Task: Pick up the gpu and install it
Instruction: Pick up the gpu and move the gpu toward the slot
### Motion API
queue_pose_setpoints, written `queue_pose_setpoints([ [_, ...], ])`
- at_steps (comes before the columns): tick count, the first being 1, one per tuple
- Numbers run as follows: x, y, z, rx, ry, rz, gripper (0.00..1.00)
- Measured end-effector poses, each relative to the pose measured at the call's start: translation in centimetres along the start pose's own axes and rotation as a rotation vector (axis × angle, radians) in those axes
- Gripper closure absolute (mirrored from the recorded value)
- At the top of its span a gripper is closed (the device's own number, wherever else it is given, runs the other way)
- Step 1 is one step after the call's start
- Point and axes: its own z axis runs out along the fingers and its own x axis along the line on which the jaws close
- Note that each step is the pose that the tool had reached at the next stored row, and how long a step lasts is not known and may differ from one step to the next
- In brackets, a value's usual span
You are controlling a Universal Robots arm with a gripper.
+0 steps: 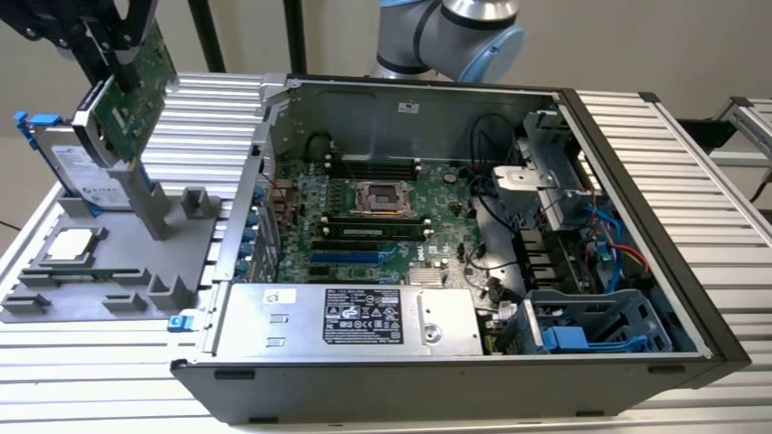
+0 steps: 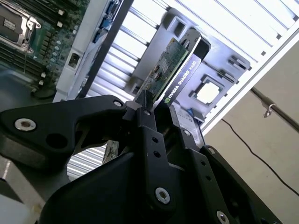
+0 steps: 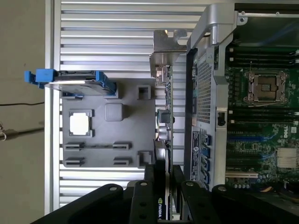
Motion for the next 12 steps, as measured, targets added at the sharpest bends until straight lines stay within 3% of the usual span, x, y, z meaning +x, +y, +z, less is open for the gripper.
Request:
queue_pose_setpoints([
  [12, -0.64, 0.00, 0.01, 0.0000, -0.0001, 0.000, 1.00],
])
